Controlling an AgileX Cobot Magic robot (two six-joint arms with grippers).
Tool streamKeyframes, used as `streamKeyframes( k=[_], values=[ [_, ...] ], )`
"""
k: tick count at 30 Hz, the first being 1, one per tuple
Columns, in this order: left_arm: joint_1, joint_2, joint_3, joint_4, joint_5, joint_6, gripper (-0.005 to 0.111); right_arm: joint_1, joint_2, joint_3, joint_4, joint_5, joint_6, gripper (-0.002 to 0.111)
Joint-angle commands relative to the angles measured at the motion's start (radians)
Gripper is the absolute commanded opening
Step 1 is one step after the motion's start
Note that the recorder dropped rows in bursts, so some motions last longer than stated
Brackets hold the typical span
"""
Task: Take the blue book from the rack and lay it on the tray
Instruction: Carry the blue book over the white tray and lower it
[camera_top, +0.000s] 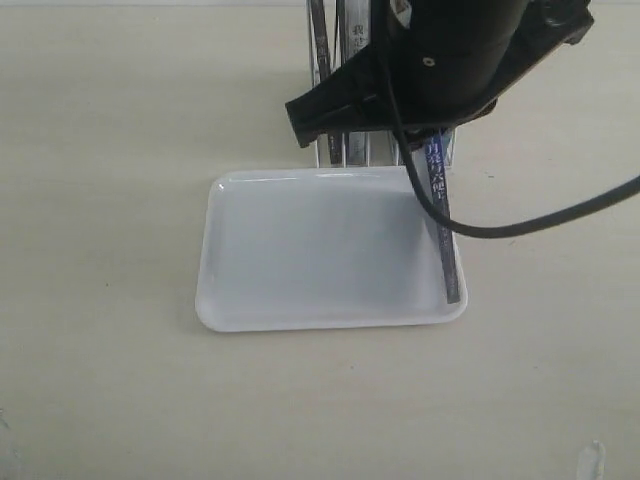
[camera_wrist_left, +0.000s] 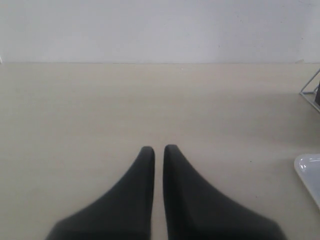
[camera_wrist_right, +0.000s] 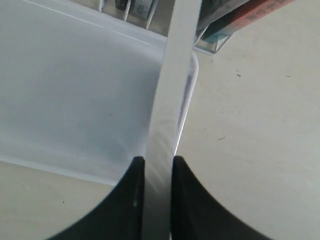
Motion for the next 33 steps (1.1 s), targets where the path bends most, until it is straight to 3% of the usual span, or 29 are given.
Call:
streamKeyframes(
  k=[1, 4, 9, 11, 14, 26, 33],
  values=[
    [-0.009, -0.002, 0.004, 0.002, -0.006, 0.002, 0.006, -0.001, 0.002, -0.007, 0.073, -0.103, 0.010, 0.000],
    [-0.009, -0.002, 0.004, 0.002, -0.006, 0.002, 0.006, -0.001, 0.002, -0.007, 0.080, -0.130, 0.017, 0.001],
    [-0.009, -0.002, 0.004, 0.002, -0.006, 0.002, 0.006, -0.001, 0.005, -0.007, 0.102, -0.125, 0.025, 0.015],
    [-0.009, -0.002, 0.004, 0.002, -0.006, 0.002, 0.006, -0.001, 0.017, -0.007, 0.111, -0.100, 0.025, 0.014],
    [-0.009, -0.002, 0.004, 0.002, -0.006, 0.002, 0.006, -0.001, 0.069, -0.007, 0.116, -0.026, -0.007, 0.000],
    [-0.009, -0.002, 0.004, 0.002, -0.006, 0.002, 0.006, 0.000, 0.159, -0.009, 0.190, -0.081, -0.051, 0.000],
    [-0.009, -0.002, 0.004, 0.002, -0.006, 0.002, 0.006, 0.000, 0.159, -0.009, 0.248, -0.127, -0.060, 0.032]
  ],
)
